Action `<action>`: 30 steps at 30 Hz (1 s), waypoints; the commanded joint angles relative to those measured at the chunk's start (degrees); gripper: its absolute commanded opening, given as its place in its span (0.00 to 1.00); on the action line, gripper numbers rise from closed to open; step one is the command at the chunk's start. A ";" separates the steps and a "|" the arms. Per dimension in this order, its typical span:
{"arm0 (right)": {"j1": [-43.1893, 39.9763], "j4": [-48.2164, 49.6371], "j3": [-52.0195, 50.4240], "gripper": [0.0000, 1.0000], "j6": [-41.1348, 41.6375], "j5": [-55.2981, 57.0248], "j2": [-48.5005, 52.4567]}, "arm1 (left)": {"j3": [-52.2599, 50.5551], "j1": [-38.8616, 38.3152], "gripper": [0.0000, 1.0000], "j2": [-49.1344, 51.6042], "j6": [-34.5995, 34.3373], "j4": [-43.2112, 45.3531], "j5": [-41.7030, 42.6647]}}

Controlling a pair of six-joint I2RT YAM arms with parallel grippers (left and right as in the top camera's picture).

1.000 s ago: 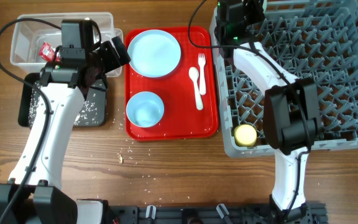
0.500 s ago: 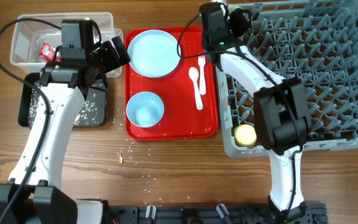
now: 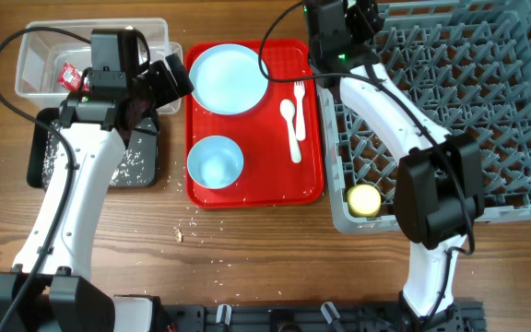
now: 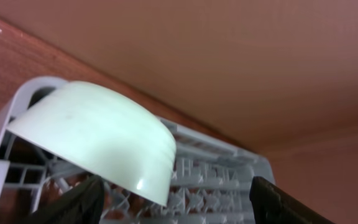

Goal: Sort waste into correct bins and load items into the dishwasher rack
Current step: 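Grasp the light-green bowl with the right gripper, then place the green bowl into the back of the dish rack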

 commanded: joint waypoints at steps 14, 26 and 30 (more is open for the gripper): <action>2.23 -24.63 -2.08 0.60 37.09 -64.54 -9.22 | 0.46 0.15 1.00 0.33 0.07 0.20 -1.11; 13.90 -32.41 -2.08 0.38 41.64 -64.83 4.22 | 0.46 0.15 1.00 0.33 0.07 0.20 -1.11; 12.92 -32.15 -2.05 0.25 42.16 -66.86 6.27 | 0.46 0.15 1.00 0.33 0.07 0.20 -1.11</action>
